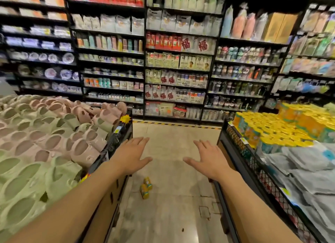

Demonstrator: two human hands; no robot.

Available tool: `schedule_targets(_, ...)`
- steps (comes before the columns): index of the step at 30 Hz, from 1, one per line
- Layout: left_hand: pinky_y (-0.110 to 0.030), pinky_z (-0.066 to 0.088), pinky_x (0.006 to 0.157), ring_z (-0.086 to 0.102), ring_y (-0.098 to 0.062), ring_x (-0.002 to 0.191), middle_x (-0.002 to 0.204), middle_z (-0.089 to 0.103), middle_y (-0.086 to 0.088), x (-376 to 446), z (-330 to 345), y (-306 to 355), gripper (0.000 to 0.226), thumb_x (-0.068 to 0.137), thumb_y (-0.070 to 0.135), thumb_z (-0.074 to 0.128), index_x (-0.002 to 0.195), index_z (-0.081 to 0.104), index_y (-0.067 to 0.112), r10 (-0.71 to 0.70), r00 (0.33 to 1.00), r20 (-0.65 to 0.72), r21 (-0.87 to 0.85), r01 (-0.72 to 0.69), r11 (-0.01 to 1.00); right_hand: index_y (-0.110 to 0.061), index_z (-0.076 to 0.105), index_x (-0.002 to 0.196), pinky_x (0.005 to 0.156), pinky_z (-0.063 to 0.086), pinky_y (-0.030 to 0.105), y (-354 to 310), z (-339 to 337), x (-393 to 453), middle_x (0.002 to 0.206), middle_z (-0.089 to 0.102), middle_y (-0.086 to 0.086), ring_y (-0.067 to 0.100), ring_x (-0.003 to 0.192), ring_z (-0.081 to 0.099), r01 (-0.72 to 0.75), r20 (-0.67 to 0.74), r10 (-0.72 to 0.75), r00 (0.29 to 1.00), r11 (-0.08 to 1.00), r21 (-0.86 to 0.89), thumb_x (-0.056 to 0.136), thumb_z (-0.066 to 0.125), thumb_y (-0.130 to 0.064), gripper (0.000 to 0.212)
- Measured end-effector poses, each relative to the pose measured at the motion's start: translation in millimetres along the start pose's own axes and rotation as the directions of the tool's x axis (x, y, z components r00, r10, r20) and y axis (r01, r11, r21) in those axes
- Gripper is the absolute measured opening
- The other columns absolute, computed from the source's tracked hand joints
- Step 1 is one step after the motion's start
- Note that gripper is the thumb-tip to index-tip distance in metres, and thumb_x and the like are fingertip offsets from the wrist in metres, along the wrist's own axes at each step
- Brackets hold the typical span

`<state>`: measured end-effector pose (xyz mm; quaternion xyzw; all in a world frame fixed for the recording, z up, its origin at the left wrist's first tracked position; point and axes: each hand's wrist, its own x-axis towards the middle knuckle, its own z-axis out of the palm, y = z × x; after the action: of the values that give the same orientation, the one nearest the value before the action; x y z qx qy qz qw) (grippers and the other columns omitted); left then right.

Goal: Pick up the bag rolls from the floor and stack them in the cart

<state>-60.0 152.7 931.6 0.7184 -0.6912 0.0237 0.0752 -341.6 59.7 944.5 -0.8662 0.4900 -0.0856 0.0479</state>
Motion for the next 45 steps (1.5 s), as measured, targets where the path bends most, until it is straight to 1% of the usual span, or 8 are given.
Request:
schedule_targets(7,-0.046,0.026,0.122,0.024,-0.021,0.152,0.165,0.024,-0.002,119.6,-13.1,4.9,0.084,0.096,0.064,0.045,0.161,0.013,0.022,-0.030,0.996,-0.080,0.007,0.030,1.000,-0.026,0.021,0.159,0.124,0.020,0.049,44.4,-6.1,125.7,0.167,0.023,0.001,0.025,0.154,0.017,0.041,-0.024,-0.040,0.999,0.999,0.033,0.086,0.037,-0.083,0.094)
schedule_targets(10,-0.046,0.026,0.122,0.024,-0.021,0.152,0.165,0.024,-0.002,155.8,-12.0,-6.6,0.083,0.097,0.063,0.045,0.161,0.014,0.021,-0.045,0.996,-0.076,0.022,0.047,0.999,-0.026,0.020,0.159,0.125,0.018,0.049,51.2,-1.7,168.7,0.168,0.020,0.001,0.024,0.155,0.014,0.059,-0.021,-0.058,0.998,0.997,0.054,0.088,0.040,-0.080,0.092)
schedule_targets(17,-0.042,0.028,0.121,0.027,-0.021,0.150,0.164,0.028,-0.002,253.0,-0.9,-68.3,0.081,0.097,0.062,0.047,0.160,0.017,0.020,-0.079,0.993,-0.083,0.009,0.080,0.997,-0.025,0.017,0.160,0.126,0.014,0.050,57.5,11.5,283.8,0.169,0.016,0.001,0.024,0.157,0.008,0.070,0.031,-0.070,0.997,0.998,0.012,0.091,0.038,-0.078,0.090)
schedule_targets(24,-0.042,0.032,0.116,0.030,-0.022,0.148,0.164,0.027,0.000,371.9,16.1,-145.9,0.082,0.097,0.064,0.043,0.160,0.014,0.021,-0.039,0.999,-0.033,0.004,0.039,0.999,-0.027,0.016,0.161,0.126,0.014,0.048,50.1,28.4,409.3,0.169,0.016,0.001,0.024,0.156,0.009,-0.017,0.022,0.017,1.000,1.000,-0.002,0.089,0.037,-0.080,0.092)
schedule_targets(28,-0.044,0.032,0.118,0.029,-0.021,0.149,0.164,0.026,0.000,428.7,22.5,-178.6,0.083,0.096,0.067,0.042,0.160,0.013,0.023,-0.034,0.999,-0.023,-0.039,0.033,0.999,-0.026,0.019,0.160,0.126,0.014,0.048,49.1,22.6,458.1,0.168,0.018,0.000,0.023,0.156,0.011,-0.072,-0.002,0.072,0.997,0.997,0.013,0.090,0.038,-0.079,0.091)
schedule_targets(33,-0.042,0.039,0.113,0.036,-0.024,0.145,0.164,0.027,-0.001,480.0,33.0,-190.6,0.082,0.096,0.065,0.044,0.159,0.015,0.022,-0.003,1.000,0.002,-0.052,0.003,0.999,-0.025,0.021,0.160,0.126,0.012,0.048,56.7,22.2,504.7,0.169,0.018,0.001,0.023,0.156,0.010,-0.087,-0.001,0.087,0.996,0.996,0.009,0.088,0.032,-0.083,0.093)
schedule_targets(39,-0.045,0.026,0.121,0.028,-0.023,0.150,0.165,0.025,0.000,520.1,43.1,-198.8,0.081,0.097,0.065,0.042,0.160,0.013,0.022,0.003,1.000,0.030,-0.041,-0.001,0.999,-0.026,0.020,0.160,0.127,0.010,0.048,67.6,23.9,551.8,0.169,0.017,0.001,0.025,0.156,0.010,-0.073,0.008,0.073,0.997,0.997,-0.015,0.089,0.033,-0.083,0.092)
schedule_targets(45,-0.045,0.025,0.121,0.027,-0.022,0.150,0.165,0.026,0.000,550.8,65.3,-209.3,0.081,0.097,0.064,0.043,0.160,0.014,0.022,-0.024,1.000,0.019,-0.058,0.025,0.998,-0.027,0.019,0.160,0.126,0.009,0.047,78.1,45.8,586.8,0.169,0.017,0.000,0.022,0.156,0.009,-0.044,0.033,0.045,0.998,0.999,-0.019,0.090,0.036,-0.079,0.089)
